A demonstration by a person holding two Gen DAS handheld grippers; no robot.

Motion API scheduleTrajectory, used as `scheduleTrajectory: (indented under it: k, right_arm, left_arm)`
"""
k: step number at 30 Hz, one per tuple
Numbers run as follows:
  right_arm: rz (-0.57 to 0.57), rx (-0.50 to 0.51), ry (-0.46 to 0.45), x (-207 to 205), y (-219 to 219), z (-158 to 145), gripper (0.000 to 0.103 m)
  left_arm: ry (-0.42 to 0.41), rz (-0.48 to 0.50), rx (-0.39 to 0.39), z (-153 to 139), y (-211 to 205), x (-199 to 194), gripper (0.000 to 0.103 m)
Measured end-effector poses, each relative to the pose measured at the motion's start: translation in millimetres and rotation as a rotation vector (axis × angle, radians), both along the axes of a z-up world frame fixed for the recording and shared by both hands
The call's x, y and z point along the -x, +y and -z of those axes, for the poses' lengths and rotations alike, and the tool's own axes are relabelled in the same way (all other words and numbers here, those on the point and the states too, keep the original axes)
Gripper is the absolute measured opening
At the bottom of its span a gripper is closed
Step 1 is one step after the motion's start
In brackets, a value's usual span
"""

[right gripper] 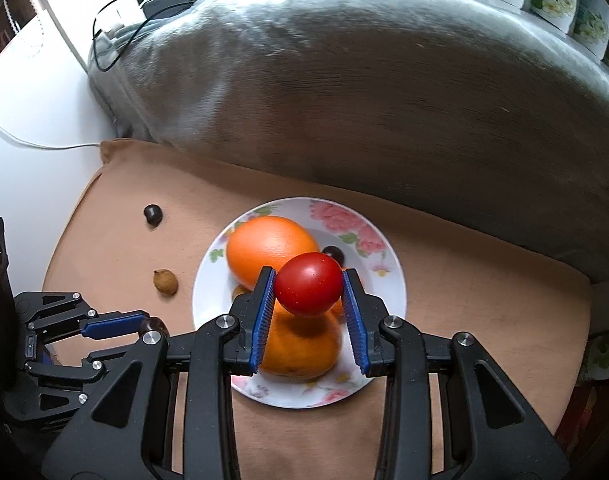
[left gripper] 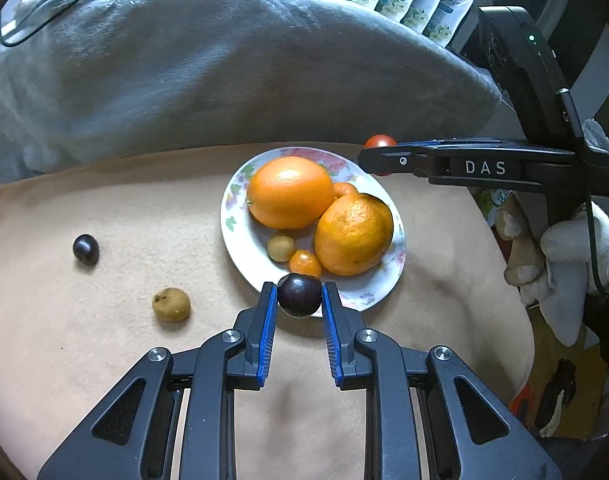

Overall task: Organize fruits
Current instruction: 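Lower the held plum and tomato over the floral plate with both grippers, then open both grippers to release the plum and tomato onto the plate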

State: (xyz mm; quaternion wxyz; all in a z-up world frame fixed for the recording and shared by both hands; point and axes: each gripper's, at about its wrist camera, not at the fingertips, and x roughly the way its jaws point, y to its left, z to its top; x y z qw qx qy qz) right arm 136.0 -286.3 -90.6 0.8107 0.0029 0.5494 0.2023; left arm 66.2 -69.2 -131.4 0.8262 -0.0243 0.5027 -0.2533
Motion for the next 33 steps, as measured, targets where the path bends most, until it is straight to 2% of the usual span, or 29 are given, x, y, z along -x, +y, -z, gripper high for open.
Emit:
scheduleTrajectory:
  k: [9, 29, 33]
  right_arm:
    - [0.001, 0.003, 0.009, -10, -10, 9, 0.035]
    - [-0.007, -0.018, 0.04, -21, -11, 21, 0.036]
    - [-0.009, -0.026, 0.029, -20, -11, 19, 0.049]
  left_arm:
    - [-0.004, 0.002, -0.028, 5, -8, -4, 0.021]
    - [0.013, 0.028, -0.034, 12, -26, -17, 0.022]
    - [0.013, 0.029, -0.035, 11, -26, -18, 0.022]
